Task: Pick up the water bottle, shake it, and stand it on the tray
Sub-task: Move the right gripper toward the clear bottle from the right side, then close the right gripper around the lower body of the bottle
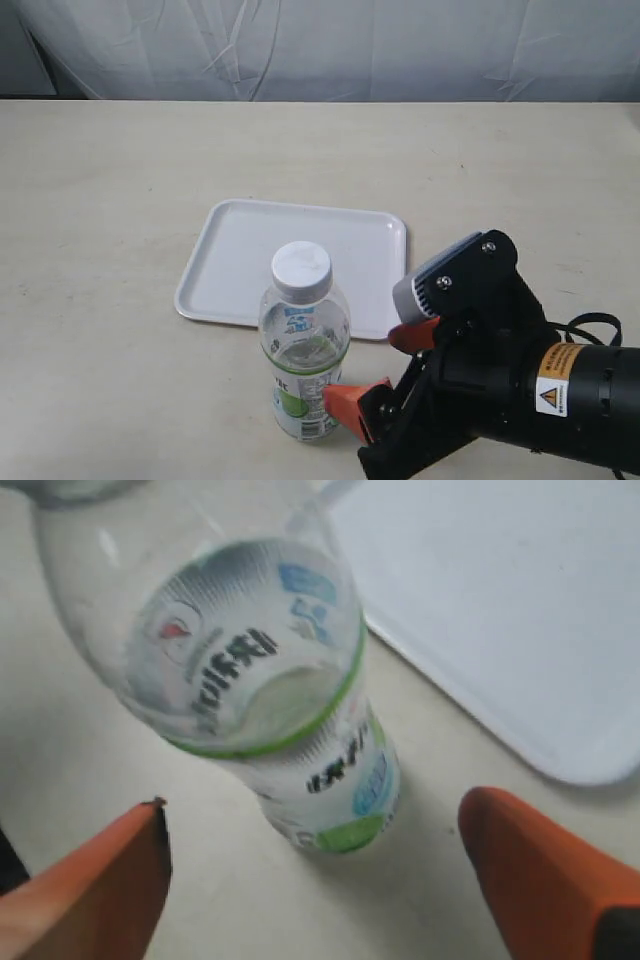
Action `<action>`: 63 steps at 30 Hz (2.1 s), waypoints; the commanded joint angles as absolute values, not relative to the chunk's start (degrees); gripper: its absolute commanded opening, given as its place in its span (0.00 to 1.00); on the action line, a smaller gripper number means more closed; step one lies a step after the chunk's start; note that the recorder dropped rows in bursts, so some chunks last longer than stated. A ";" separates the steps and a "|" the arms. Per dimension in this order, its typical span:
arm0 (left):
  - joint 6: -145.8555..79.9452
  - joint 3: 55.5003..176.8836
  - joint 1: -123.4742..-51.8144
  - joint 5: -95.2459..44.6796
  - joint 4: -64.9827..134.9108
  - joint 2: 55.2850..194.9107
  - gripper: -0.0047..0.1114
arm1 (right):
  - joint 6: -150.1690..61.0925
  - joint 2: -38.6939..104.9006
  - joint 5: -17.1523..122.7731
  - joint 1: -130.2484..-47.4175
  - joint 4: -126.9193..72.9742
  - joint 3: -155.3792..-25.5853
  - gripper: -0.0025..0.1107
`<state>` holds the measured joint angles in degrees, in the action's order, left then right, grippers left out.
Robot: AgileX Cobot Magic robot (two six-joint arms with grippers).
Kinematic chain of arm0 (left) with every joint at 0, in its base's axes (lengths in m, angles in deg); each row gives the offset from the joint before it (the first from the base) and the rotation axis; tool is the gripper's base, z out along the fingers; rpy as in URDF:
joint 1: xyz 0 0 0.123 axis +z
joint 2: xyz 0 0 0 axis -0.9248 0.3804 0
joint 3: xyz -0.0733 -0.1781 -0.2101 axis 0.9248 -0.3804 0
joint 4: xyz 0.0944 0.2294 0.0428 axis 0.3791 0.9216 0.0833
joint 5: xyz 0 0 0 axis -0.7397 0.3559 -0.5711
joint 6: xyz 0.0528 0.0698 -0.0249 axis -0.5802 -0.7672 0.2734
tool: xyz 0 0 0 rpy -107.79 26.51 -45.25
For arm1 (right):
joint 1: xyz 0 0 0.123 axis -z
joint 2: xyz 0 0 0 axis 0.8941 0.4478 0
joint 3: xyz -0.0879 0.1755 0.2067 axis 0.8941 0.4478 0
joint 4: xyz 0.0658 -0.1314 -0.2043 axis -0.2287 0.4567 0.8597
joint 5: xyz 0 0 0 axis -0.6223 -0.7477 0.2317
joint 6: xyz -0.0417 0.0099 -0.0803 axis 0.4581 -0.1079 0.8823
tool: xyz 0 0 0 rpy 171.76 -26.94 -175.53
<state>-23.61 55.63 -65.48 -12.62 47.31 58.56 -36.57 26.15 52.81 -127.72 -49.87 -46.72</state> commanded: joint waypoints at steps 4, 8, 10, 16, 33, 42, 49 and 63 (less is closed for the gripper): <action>-23.35 55.50 -65.44 -13.39 47.67 58.30 0.04 | -35.56 26.22 62.01 -129.16 -48.88 -46.28 0.71; -23.35 55.50 -65.44 -13.39 47.67 58.30 0.04 | -34.19 26.33 61.13 -129.16 -46.93 -46.28 0.71; -23.35 55.50 -65.44 -13.39 47.67 58.30 0.04 | -34.19 26.91 61.06 -129.16 -44.02 -46.28 0.71; -23.35 55.50 -65.44 -13.39 47.67 58.30 0.04 | -34.19 32.53 65.07 -129.16 -42.74 -46.28 0.72; -23.35 55.50 -65.44 -13.39 47.67 58.30 0.04 | -36.35 43.02 76.57 -130.09 -41.61 -46.28 0.72; -23.35 55.50 -65.44 -13.39 47.67 58.30 0.04 | -36.35 43.02 77.24 -135.47 -42.28 -46.28 0.72; -23.35 55.50 -65.44 -13.39 47.67 58.30 0.04 | -36.22 43.02 81.87 -135.47 -42.67 -46.28 0.72; -23.35 55.50 -65.44 -13.39 47.67 58.30 0.04 | -37.75 43.89 81.74 -135.47 -51.32 -46.28 0.72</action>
